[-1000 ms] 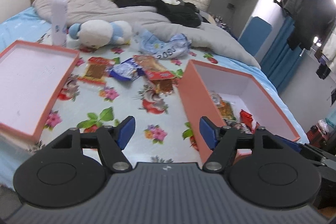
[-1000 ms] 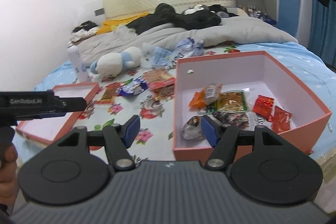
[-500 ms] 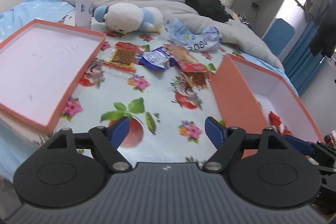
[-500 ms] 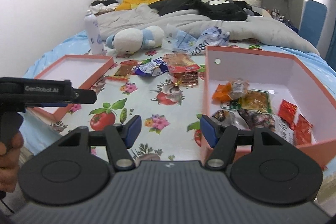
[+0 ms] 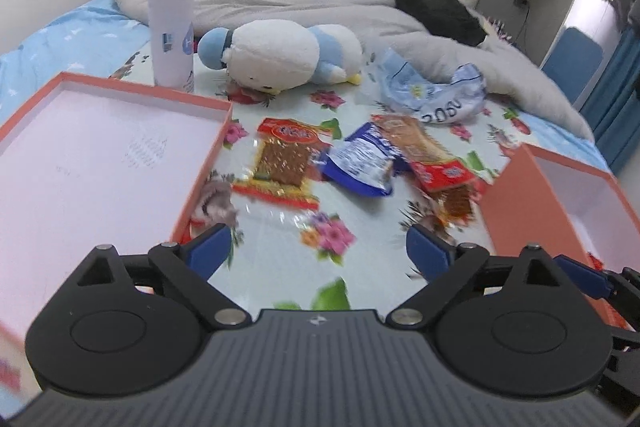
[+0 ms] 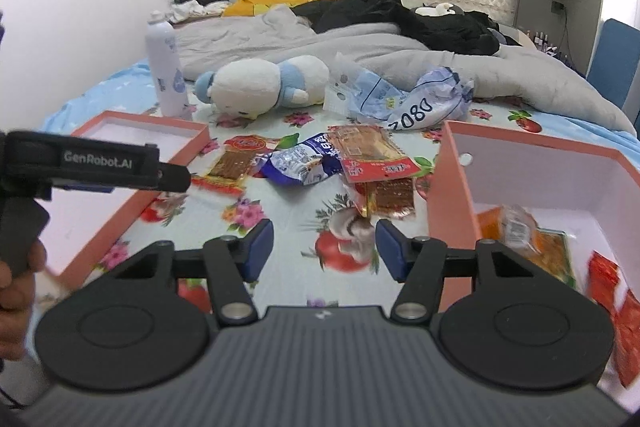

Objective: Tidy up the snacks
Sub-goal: 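Grasp the red-labelled spicy strip packet with the left tool while the right tool grasps a small red packet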

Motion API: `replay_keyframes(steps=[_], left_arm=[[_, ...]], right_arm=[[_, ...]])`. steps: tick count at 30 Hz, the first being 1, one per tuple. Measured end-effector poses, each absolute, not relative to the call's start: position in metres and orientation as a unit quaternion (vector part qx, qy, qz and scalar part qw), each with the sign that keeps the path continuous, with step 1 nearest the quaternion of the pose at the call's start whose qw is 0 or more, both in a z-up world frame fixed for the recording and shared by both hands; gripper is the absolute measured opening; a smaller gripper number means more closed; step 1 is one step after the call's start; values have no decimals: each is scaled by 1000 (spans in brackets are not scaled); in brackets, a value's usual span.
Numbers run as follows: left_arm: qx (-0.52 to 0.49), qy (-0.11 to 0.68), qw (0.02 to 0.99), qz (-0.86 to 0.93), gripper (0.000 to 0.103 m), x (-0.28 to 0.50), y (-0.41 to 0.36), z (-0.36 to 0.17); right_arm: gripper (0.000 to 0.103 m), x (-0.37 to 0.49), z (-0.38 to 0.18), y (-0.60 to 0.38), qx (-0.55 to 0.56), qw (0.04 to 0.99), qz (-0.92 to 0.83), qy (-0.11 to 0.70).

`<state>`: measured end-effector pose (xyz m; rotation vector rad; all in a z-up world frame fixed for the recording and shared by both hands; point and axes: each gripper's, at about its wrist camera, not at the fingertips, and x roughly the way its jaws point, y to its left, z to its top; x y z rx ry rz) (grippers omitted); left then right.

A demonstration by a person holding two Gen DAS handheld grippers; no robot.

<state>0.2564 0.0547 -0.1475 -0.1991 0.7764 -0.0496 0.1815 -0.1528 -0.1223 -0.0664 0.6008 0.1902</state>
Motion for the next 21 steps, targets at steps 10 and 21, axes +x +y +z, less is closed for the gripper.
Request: replay_keyframes(steps=[10,21], left_arm=[[-40,396,916,-46,96,349,52,-192],[6,410,911,-45,95,404,55,-247]], right_arm=[[48,268,-175,-136,-85,945,30,314],[42,300,-211,-122,-137,944,2,302]])
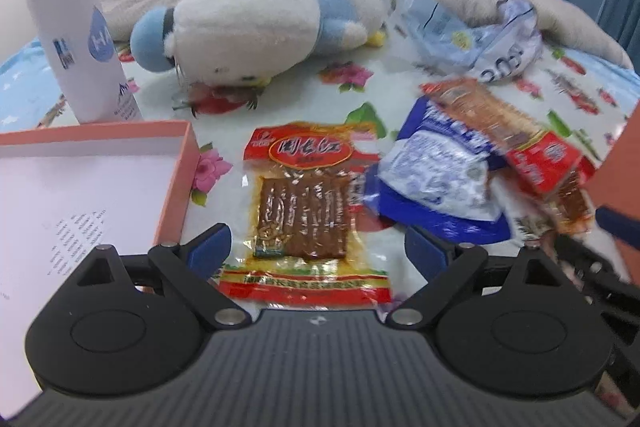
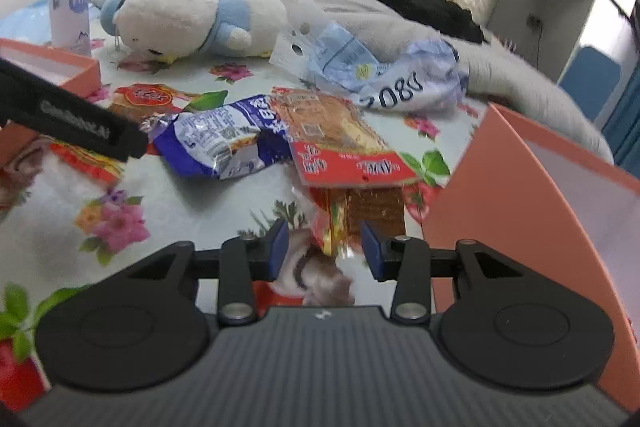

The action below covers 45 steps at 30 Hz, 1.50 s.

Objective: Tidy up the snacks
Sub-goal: 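Grasp the red-labelled spicy strip packet with the left tool while the right tool grasps a small red packet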

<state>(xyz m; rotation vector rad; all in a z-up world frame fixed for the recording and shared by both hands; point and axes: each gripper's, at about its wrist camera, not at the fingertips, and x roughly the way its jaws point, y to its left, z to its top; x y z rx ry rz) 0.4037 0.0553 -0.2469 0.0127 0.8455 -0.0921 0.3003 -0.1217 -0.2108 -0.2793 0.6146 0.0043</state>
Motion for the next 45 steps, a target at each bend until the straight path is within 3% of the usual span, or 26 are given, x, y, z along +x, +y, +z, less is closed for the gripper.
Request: replay_keyframes(steps=[7,13,16,28,31,33,36,45], left_arm=[[15,400,916,-32,95,413,58,-262],[15,393,919,-33,85,411,58,-262],[11,393,919,-27,77,407,61,-259],[-52,421,905,-32,68,353,66,-241],[-57,422,904,-37,59,328,60,-230],[-69,436,896,-49,40,314,57,-225],[-76,449,889,-53,35,294,51,-225],[-80,441,892,-63,34,248,46,-214]], right_arm=[[42,323,-227,-117,-122,944,-14,307],[12,326,-229,-120,-121,942,-15,312],[7,321,-226,-121,-122,942,-15,311],[6,260,-203,-117,-126,941,27,312],[6,236,-194,-123,-122,939,40,319],[6,219,-189,-127,-115,938,46,324],[6,195,-183,-134,-108,937,56,328],[6,134,-183,-143,-78,926,107,354]])
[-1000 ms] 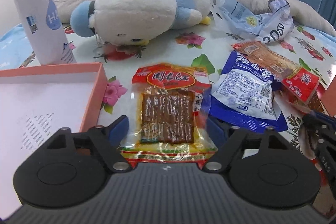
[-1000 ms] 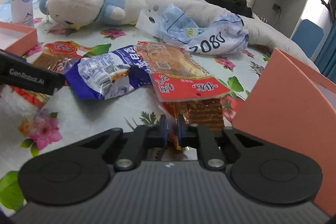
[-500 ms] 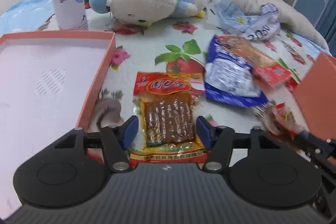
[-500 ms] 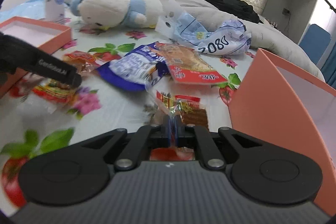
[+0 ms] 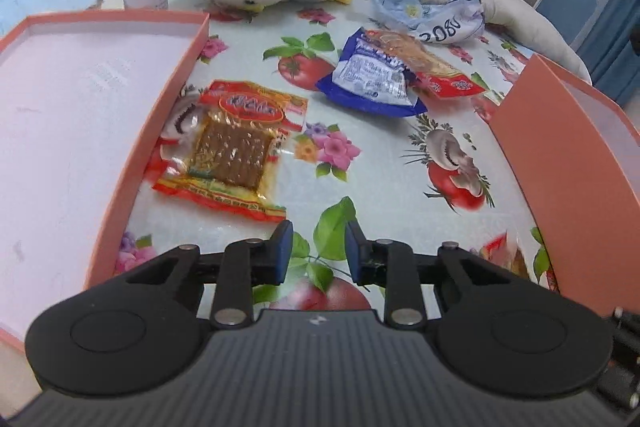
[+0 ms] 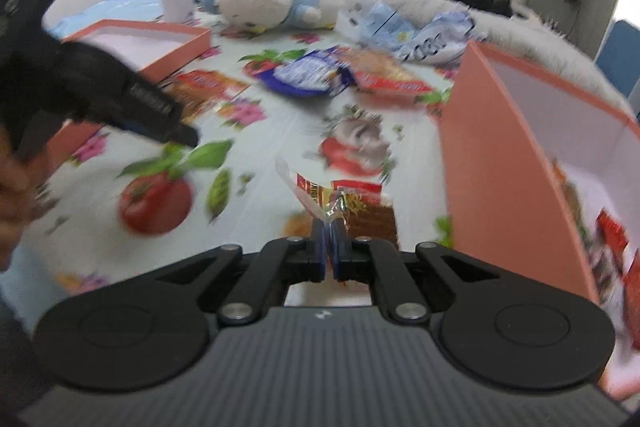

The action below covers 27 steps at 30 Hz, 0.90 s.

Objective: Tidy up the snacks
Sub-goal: 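Grasp the red-labelled spicy strip packet with the left tool while the right tool grasps a small red packet, then lift both held strip packets and carry them over the deep pink box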

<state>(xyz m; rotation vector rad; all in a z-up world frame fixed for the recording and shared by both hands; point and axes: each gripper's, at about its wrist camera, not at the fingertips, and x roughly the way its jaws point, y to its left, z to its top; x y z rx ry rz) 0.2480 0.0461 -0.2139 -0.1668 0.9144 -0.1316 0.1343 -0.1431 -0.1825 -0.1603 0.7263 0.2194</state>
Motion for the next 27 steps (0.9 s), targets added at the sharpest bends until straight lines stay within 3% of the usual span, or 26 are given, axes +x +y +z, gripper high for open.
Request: replay_keyframes(steps=[2,4,6,8,14,15,17,18,27], left_arm=[[-63,439,894,-62,36,252,46,-210],[-55,438,895,-57,45,261,50,-207],[-72,441,894,-47,62,272,61,-204],[-74,430,899,-48,66,284,68,-201],[4,446,894,-31,67,321,73,-221],[14,450,892,-33,67,324,73,-226],[36,454,889,-35,67,328,72,-234],[45,457,888,-34,67,330,72,-238],[24,451,892,-36,58,319,70,-242]], right_arm=[[8,125,-184,-143,-66,923,121,358],[9,116,-184,-142,-59,922,135,359],[9,111,-184,-143,-49,919,146,363],[18,106,-184,-145,-36,921,148,359],[23,102,-180,-147,-23,923,155,352],[27,101,-178,-147,-22,924,156,350],[48,98,-177,-150,-16,925,159,345],[50,98,-176,-151,-13,925,161,344],[50,99,-180,-159,-10,927,142,348]])
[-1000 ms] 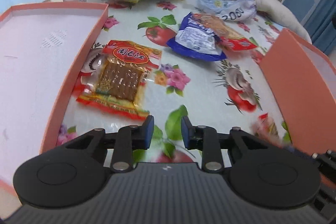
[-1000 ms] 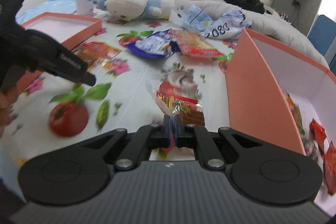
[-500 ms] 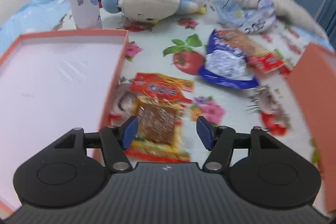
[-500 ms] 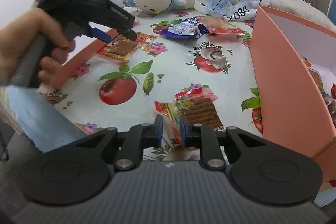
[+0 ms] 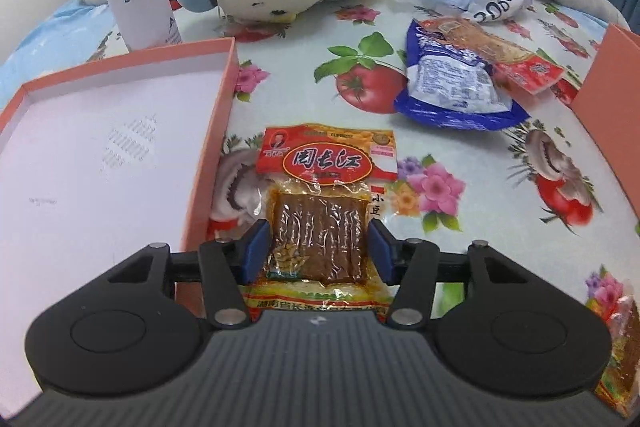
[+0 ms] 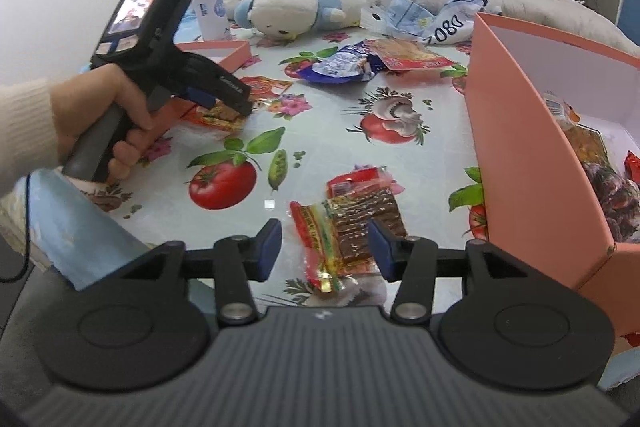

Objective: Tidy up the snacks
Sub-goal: 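Lift both held strip packets and carry them over the deep pink box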

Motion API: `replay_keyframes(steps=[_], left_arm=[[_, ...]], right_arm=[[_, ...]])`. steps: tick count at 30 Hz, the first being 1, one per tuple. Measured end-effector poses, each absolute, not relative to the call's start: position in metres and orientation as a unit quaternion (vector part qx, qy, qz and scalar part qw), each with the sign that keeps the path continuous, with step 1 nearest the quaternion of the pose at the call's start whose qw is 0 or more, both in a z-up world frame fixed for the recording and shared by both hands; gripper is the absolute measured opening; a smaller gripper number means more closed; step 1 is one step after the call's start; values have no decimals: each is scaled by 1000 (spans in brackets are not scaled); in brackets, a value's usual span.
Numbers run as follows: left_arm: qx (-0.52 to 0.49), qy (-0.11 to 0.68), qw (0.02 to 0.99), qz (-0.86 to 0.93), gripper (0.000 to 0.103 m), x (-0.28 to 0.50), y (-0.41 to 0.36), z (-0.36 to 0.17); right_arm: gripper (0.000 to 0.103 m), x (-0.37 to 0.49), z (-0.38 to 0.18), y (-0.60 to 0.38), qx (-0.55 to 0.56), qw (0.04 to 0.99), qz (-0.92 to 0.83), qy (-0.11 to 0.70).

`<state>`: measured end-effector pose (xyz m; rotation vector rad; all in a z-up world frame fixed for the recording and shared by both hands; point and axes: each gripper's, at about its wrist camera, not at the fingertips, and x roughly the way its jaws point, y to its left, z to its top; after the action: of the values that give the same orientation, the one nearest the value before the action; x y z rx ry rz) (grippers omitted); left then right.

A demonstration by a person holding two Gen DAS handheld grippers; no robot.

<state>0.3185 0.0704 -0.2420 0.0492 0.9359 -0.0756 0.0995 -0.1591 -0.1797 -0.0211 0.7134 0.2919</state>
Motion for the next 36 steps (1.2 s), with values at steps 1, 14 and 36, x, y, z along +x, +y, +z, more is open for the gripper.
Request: replay_keyframes(steps=[1,14,36], left_arm=[[22,451,891,-35,58,314,69,-242],[-60,443,893,-50,58,230,55,-222],[-111,415,900,-68,58,159,55,-189]], right_arm=[[50,100,-181,-159,-13,927,139,348],[50,107,-192,-161,-36,925,117,359],[63,147,-210,-150,-67,915,100,386]])
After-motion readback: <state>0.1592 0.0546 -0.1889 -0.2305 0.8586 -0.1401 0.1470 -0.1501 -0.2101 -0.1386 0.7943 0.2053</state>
